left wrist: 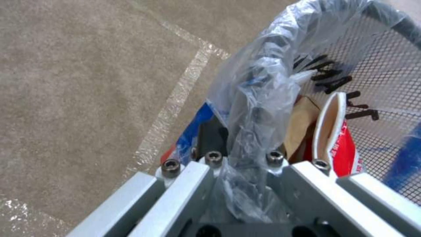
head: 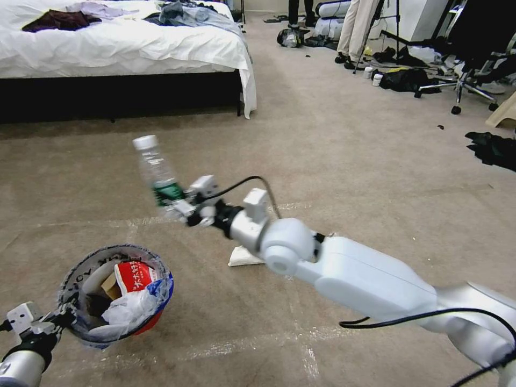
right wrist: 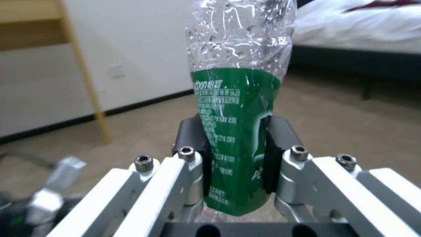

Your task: Pick up the trash bin and place the garbage on the floor into it.

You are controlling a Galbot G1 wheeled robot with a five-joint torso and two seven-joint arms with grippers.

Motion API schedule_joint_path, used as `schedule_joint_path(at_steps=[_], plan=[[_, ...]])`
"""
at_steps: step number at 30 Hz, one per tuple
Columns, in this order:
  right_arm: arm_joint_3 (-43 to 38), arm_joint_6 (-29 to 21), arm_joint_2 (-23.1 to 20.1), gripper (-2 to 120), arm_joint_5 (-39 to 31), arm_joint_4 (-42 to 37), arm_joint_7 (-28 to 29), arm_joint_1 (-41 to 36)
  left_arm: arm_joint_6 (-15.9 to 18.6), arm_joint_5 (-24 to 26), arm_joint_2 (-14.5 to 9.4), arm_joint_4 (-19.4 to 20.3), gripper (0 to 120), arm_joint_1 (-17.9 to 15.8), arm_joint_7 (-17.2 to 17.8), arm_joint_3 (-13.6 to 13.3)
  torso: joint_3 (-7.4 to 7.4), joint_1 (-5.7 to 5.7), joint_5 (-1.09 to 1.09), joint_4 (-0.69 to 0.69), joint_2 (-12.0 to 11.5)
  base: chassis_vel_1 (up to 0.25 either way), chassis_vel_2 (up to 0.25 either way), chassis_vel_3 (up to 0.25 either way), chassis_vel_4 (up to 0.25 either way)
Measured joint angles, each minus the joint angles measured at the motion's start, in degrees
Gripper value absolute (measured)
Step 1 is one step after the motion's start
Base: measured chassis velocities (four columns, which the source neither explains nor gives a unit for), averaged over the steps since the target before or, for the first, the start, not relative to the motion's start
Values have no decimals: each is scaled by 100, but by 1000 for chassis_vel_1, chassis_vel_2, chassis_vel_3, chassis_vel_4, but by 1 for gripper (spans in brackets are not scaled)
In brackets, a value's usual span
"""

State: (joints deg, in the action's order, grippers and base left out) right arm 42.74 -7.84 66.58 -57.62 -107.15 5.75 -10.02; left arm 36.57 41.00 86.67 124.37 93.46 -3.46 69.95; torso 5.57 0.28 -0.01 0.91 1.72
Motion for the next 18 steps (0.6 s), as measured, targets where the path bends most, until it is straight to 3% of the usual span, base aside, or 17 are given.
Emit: schedule_joint_path(at_steps=[18], plan=[[1434, -55, 365, 19, 195, 356, 207, 153, 9, 35, 28, 52, 1, -15, 16, 16, 0, 0, 1, 1, 0, 0, 0, 0, 0]])
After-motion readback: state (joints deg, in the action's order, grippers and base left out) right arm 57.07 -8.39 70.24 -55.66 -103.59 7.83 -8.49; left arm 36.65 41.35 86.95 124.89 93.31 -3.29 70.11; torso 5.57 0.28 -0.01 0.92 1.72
